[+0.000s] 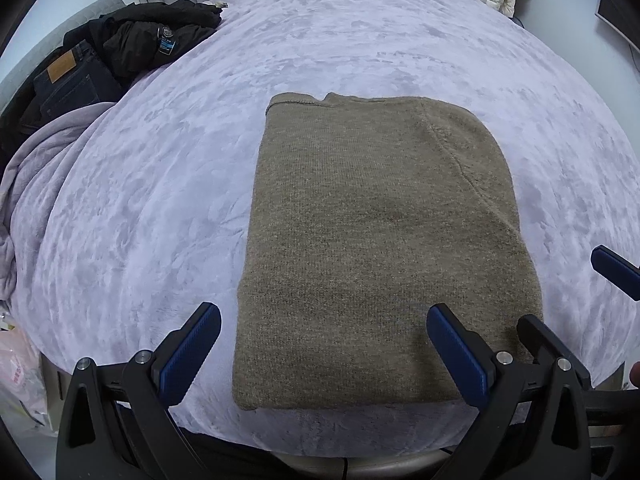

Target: Fold small clothes

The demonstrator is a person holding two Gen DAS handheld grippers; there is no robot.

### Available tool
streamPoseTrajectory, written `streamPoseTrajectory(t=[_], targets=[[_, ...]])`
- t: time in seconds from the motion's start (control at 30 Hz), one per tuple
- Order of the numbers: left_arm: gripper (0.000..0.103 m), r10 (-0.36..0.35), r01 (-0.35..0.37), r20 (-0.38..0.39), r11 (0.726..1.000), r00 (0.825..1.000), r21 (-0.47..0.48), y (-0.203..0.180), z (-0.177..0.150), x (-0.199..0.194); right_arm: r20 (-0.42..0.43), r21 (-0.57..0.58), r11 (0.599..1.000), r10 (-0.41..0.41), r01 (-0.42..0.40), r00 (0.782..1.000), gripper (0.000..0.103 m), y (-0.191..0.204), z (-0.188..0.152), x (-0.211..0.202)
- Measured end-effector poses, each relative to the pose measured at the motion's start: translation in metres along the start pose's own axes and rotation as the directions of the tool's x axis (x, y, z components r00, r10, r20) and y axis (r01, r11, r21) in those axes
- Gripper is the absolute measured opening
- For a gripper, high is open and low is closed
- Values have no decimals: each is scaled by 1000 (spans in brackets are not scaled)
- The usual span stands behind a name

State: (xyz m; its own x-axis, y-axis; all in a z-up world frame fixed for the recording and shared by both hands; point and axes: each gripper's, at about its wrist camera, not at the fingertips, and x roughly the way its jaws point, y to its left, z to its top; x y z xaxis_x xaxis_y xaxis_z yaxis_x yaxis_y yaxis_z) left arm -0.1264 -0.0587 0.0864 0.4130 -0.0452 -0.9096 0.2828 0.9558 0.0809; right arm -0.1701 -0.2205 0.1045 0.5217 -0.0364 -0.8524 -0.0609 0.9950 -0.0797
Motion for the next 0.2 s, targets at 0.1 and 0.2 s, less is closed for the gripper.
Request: streamPoseTrajectory(t=[0.1,0.2], targets=[[103,6,-6,2,1000,1000,9,-4,-1,-1,2,6,1000,7,-7,1000,86,-5,-3,1],[103,18,-18,11,1000,1000,23,-9,-1,-5,5,9,1000,17,-17,1000,86,-9,-6,1]])
